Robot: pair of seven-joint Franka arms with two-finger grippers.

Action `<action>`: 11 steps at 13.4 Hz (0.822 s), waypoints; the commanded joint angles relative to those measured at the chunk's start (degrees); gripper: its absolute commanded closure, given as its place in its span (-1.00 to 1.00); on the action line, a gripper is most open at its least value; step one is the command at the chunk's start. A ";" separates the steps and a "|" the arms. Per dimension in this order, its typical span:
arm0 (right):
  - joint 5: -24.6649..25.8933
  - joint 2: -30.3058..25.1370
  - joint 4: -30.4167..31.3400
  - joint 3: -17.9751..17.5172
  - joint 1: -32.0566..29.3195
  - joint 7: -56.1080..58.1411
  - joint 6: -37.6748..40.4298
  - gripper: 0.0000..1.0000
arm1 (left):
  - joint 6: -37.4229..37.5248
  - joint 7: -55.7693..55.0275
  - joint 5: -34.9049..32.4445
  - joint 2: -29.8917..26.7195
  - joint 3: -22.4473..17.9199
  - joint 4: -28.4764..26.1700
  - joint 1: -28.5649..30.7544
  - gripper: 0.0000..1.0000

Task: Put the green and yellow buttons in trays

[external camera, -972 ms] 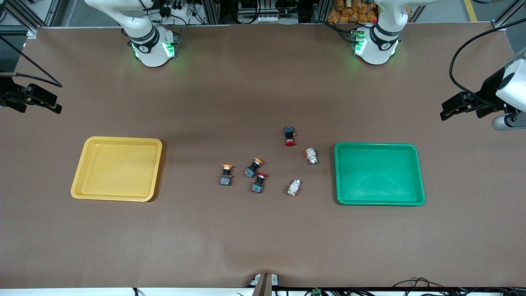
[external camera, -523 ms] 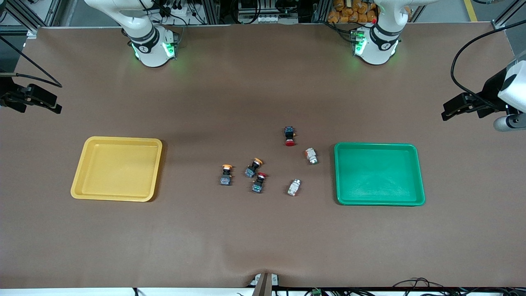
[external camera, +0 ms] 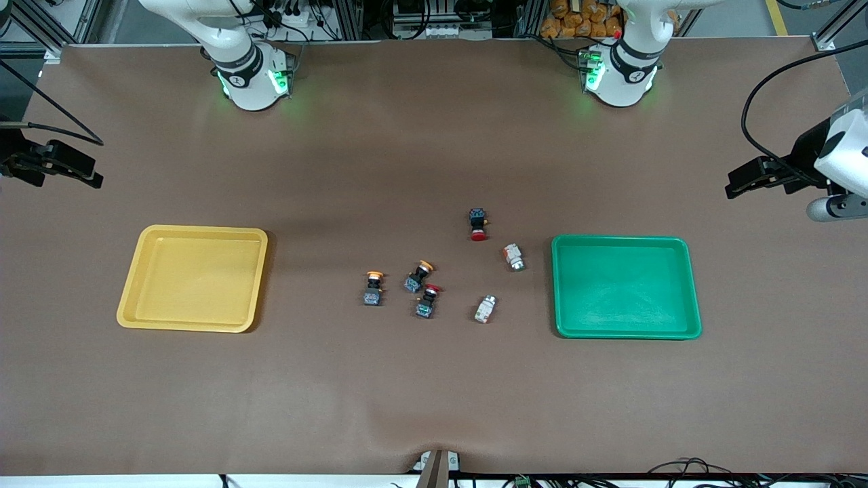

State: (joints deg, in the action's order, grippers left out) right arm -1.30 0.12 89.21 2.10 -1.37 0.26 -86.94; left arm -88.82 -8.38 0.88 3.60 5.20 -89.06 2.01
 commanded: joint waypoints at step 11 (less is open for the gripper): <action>-0.98 6.73 0.52 0.28 6.72 -2.28 -4.10 -1.00 | -11.72 -8.13 -1.41 15.20 0.34 1.09 -7.19 -1.00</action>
State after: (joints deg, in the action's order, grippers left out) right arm -1.52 4.46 89.88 1.92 3.05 -0.29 -89.61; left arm -99.31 -13.55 0.83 16.95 5.75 -89.06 -4.05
